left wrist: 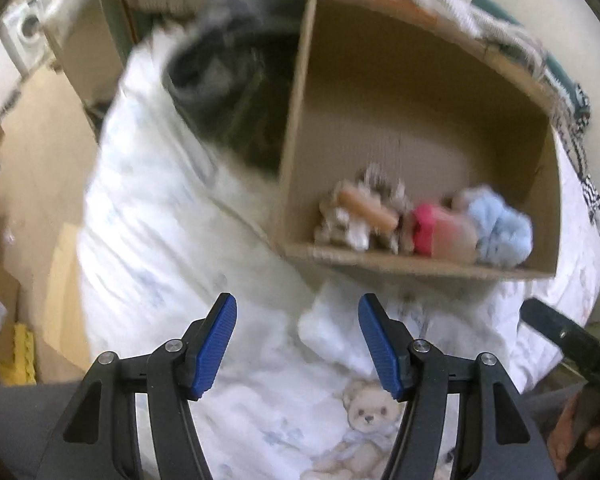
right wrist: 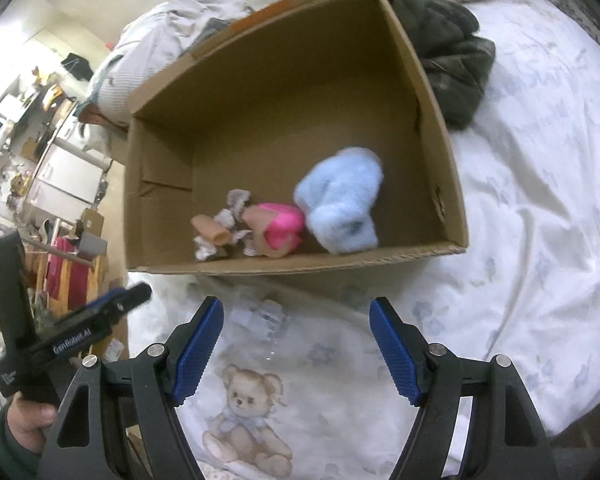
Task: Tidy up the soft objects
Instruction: 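Withdraw both tools from the box back over the sheet, then grasp the white cloth with the left tool while the right tool grasps the plastic packet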
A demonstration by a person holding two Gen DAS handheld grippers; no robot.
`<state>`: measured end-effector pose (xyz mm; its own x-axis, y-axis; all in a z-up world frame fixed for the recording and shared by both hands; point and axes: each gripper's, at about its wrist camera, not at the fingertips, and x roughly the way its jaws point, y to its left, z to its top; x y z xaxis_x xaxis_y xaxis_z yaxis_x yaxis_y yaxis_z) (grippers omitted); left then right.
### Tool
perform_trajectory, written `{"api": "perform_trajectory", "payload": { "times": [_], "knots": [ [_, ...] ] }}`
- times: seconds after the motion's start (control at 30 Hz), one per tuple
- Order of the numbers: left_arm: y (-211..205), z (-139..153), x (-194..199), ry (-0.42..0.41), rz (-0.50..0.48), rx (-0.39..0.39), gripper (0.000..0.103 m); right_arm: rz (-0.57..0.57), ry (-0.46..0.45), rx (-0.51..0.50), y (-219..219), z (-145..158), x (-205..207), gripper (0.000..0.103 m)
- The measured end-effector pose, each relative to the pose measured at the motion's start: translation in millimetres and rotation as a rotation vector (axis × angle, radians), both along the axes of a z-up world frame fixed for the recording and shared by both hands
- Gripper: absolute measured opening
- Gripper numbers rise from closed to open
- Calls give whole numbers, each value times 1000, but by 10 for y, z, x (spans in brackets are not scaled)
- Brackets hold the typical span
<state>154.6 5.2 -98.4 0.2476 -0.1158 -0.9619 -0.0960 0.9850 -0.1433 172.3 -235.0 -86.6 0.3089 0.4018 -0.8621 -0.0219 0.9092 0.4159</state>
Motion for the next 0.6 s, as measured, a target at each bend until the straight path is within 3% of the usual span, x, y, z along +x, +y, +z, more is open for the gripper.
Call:
{"api": "perform_trajectory", "payload": {
  "times": [0.3,0.37,0.4,0.47,0.53,0.6],
  "knots": [
    [-239,-553,60,180,-24,-44,59,9,41,-12,20,-114,49,80],
    [-301,-590,49,190,-40,-55,51,19,47,-15,40,-135,50,80],
    [-323,-592,50,185,-46,-43,39,25,51,-17,55,-148,58,80],
    [-354,-595,49,177,-56,-7,30,36,59,-19,91,-175,61,80],
    [-352,-559,16,157,-56,28,15,56,78,-6,135,-220,64,80],
    [-321,-511,-3,153,-42,26,14,73,121,46,175,-308,61,80]
  ]
}}
